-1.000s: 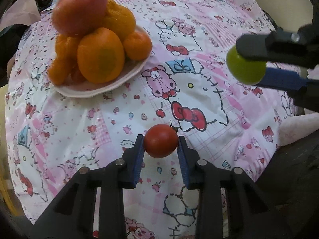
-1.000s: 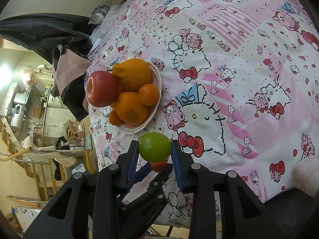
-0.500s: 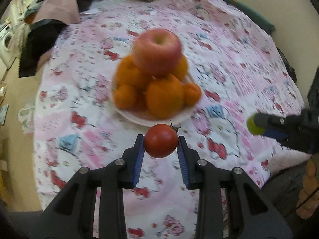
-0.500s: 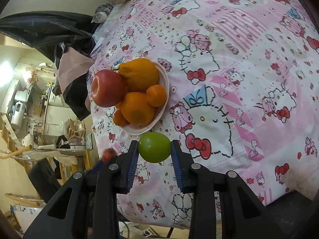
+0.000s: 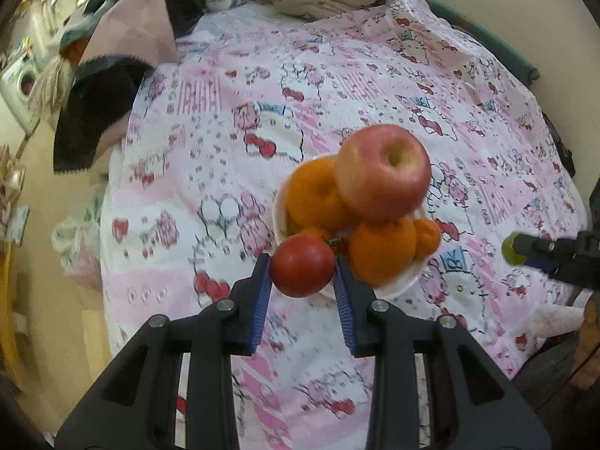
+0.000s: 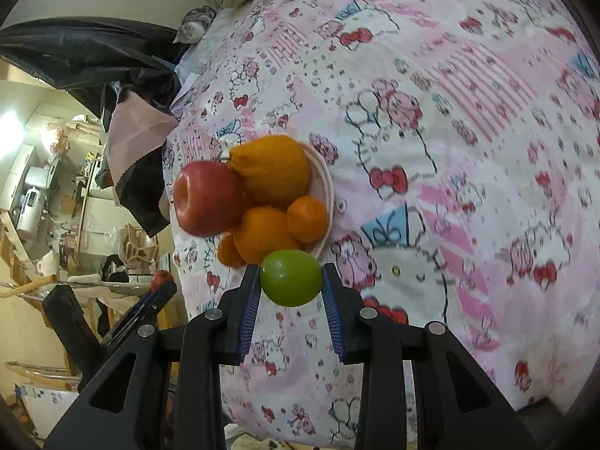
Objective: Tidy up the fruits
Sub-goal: 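Place the tomato on the plate with the left tool while the right tool places the lime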
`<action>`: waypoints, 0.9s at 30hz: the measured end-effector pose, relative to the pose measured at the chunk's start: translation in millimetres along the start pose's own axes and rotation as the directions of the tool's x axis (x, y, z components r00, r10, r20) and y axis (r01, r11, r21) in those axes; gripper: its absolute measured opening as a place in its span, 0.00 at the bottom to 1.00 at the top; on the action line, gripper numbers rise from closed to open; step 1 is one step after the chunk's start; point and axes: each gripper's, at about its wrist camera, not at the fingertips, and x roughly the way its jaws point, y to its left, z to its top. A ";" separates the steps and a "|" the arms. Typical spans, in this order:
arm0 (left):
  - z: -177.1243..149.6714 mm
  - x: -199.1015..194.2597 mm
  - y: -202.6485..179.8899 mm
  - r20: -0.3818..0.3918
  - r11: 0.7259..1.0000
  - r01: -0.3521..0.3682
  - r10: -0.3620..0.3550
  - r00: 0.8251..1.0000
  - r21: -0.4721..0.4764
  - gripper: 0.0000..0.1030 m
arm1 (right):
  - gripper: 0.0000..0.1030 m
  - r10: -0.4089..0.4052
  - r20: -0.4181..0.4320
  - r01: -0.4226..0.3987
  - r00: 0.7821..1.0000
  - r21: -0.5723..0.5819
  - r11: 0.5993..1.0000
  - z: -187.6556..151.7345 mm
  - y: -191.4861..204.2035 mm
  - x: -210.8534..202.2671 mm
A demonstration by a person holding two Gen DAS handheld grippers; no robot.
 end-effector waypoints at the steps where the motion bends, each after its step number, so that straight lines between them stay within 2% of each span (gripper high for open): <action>1: 2.2 2.2 0.3 0.003 1.000 -0.001 0.001 1.000 0.015 0.28 | 0.34 -0.002 -0.002 0.002 1.000 -0.008 1.000 5.5 2.0 2.9; 5: 3.1 17.3 4.9 -0.029 1.000 -0.002 0.003 1.000 0.029 0.28 | 0.34 -0.008 -0.027 0.008 1.000 -0.011 1.000 19.5 2.9 17.1; 8: 0.5 28.0 8.3 -0.069 0.999 0.037 -0.037 0.997 -0.011 0.28 | 0.34 -0.004 -0.058 0.004 0.998 -0.006 1.000 28.5 2.5 28.7; 12: 0.2 38.6 -4.5 -0.082 0.998 0.039 -0.035 0.996 0.051 0.28 | 0.34 -0.016 -0.070 0.015 0.997 -0.018 1.000 38.3 4.2 38.4; 19: 7.2 60.5 -17.5 -0.093 0.995 0.039 -0.030 0.995 0.091 0.28 | 0.34 -0.041 -0.087 0.039 0.995 -0.029 0.999 52.1 4.2 57.1; 27: 13.5 72.3 -34.4 -0.087 0.988 0.036 -0.023 0.996 0.150 0.29 | 0.34 0.002 -0.113 -0.005 0.994 -0.022 1.000 52.9 10.2 75.1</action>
